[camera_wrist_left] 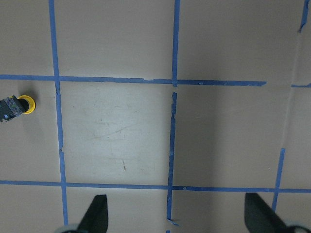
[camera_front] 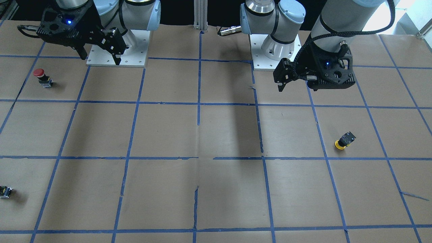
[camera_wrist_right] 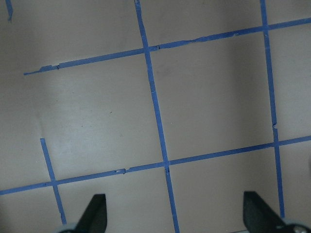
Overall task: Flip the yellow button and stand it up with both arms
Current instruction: 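Lower the left gripper onto the yellow button lying on its side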
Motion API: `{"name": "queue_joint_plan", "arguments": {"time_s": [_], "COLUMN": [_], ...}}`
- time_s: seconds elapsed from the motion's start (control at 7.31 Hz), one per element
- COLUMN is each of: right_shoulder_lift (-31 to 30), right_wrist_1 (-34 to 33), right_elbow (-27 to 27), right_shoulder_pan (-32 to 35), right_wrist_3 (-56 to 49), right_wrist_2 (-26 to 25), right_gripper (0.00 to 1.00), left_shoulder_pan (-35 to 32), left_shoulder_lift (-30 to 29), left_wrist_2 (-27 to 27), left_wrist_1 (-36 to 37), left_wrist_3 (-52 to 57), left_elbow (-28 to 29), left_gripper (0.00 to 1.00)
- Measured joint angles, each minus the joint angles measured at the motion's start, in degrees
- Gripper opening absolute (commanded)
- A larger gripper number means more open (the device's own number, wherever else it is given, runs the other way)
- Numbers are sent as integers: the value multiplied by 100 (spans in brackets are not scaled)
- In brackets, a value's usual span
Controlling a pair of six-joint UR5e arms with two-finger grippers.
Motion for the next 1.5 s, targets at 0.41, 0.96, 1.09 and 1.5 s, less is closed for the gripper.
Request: {"name": "queue_joint_plan", "arguments": {"time_s": [0.41, 0.96, 1.09, 1.5], "right_shoulder_lift": [-11, 3, 11, 29], "right_wrist_1": [-4, -19, -44, -96], "right_elbow": [33, 42, 42, 50], "right_shoulder_pan": [0, 0, 0, 0], "right_wrist_3": [2, -8, -7, 12], "right_wrist_2": [1, -8, -58, -249], "right_gripper": [100, 100, 100, 100], "left_shoulder_pan": [89, 1019, 1316, 2002], "left_shoulder_lift": [-58, -726, -907, -1065], "left_wrist_2": [1, 17, 174, 901], "left_wrist_1": [43, 773, 963, 1774], "left_wrist_3": [98, 2067, 2736, 5208], "left_elbow": [-46, -228, -279, -981], "left_gripper": [100, 100, 98, 96]}}
